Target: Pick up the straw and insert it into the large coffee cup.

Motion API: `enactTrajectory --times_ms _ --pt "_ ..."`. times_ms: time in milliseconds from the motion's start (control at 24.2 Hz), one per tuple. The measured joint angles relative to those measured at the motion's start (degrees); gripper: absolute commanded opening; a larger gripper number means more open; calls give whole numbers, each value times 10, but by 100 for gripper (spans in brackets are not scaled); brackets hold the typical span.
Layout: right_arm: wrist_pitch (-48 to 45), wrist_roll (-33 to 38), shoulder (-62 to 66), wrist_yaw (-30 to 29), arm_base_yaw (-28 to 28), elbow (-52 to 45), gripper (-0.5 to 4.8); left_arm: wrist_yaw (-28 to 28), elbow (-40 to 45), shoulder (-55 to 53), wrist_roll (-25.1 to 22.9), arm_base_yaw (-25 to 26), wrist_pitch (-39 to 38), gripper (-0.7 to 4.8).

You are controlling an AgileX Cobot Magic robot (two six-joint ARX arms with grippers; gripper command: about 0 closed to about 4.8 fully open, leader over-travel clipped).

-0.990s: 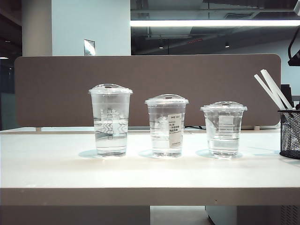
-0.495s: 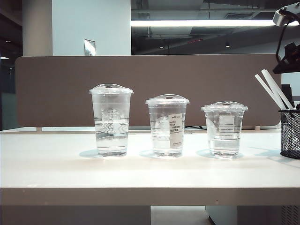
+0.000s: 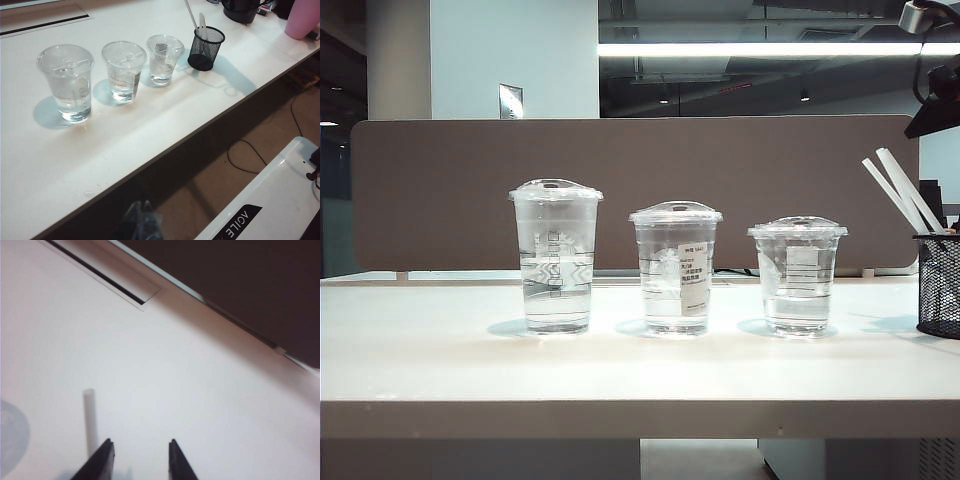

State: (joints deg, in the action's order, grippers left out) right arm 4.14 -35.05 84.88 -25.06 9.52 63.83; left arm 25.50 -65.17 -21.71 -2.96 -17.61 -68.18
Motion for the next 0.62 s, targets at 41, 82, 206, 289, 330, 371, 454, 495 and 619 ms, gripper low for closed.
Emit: enactTrajectory --times_ms 41,82,206,289,330,371,454,495,619 --pt "12 -3 9 -2 -4 7 159 0 0 0 0 0 0 -5" --pt "16 -4 15 -4 -5 9 159 0 0 0 0 0 0 -5" --pt "36 -5 32 -3 -13 9 159 0 0 0 0 0 0 -5" --pt "41 -5 42 -2 -19 9 159 0 0 0 0 0 0 -5" --pt "41 -6 46 -1 -23 9 159 0 0 0 0 0 0 -5" --pt "42 -6 49 -1 -25 9 159 0 0 0 0 0 0 -5" --pt "39 -6 53 -3 -26 10 161 0 0 0 0 0 0 -5" --pt "35 -6 58 -2 -25 10 163 -1 0 0 0 0 0 -5" --pt "29 -6 69 -1 -23 10 162 0 0 0 0 0 0 -5"
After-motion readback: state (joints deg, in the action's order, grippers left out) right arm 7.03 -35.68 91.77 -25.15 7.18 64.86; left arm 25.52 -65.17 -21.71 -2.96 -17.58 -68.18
